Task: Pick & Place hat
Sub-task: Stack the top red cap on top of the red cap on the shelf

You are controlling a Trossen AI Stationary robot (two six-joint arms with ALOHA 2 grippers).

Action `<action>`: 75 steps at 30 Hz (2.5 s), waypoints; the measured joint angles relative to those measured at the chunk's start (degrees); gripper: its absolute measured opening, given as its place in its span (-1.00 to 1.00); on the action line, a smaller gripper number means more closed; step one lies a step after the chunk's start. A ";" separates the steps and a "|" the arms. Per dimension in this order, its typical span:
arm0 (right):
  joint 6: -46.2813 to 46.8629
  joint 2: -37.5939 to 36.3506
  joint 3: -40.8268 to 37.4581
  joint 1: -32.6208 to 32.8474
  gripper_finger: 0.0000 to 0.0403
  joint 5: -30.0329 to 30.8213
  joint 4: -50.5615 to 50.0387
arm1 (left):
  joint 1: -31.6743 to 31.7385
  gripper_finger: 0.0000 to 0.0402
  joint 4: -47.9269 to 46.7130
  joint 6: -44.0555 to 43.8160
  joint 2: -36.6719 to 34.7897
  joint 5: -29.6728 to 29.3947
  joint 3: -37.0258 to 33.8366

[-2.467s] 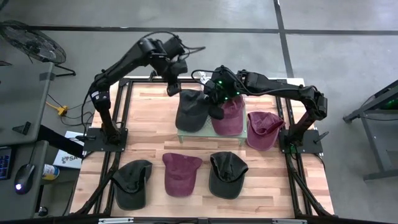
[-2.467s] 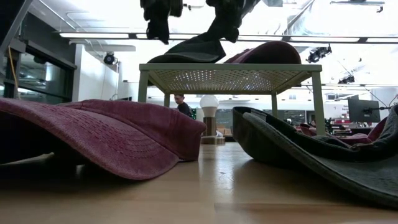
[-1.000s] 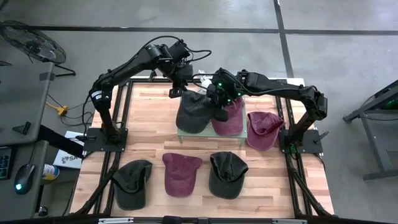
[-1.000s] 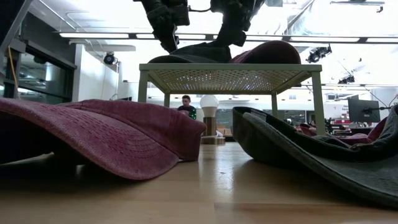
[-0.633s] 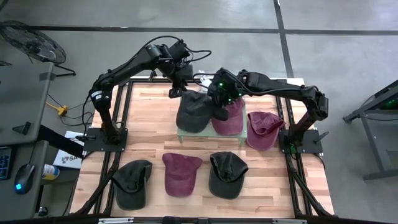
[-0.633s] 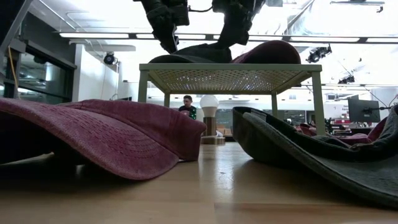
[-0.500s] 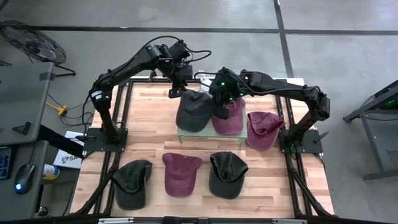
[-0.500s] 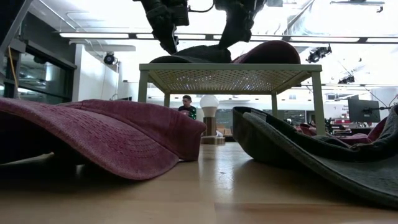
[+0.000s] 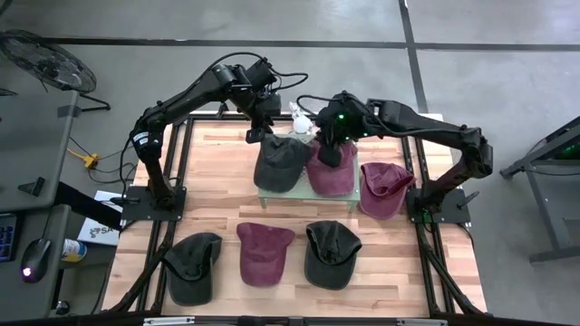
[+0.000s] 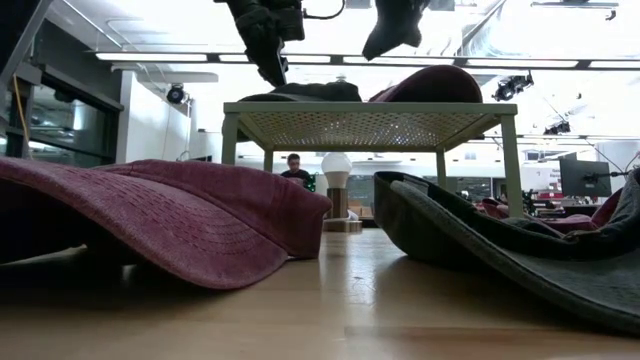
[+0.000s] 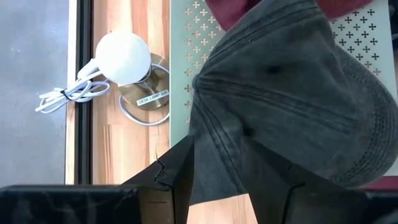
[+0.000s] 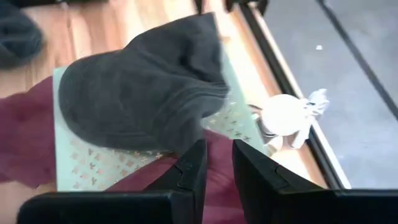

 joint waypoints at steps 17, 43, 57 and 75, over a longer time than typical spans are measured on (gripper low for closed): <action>25.86 -13.80 0.00 -0.02 0.06 11.46 -27.87 | 0.01 -0.36 -1.87 -0.01 0.00 0.36 0.00; 77.34 -33.49 -34.55 0.02 0.04 6.12 -37.02 | 0.00 -0.36 -1.58 -1.40 0.00 0.38 0.00; 89.79 -36.05 -49.78 0.04 0.04 -0.86 -30.14 | 0.01 -0.36 -1.47 -1.55 0.00 0.40 0.00; 94.66 -35.27 -51.43 0.20 0.04 -4.43 -23.44 | 0.00 -0.36 -0.73 -1.22 0.00 0.58 0.00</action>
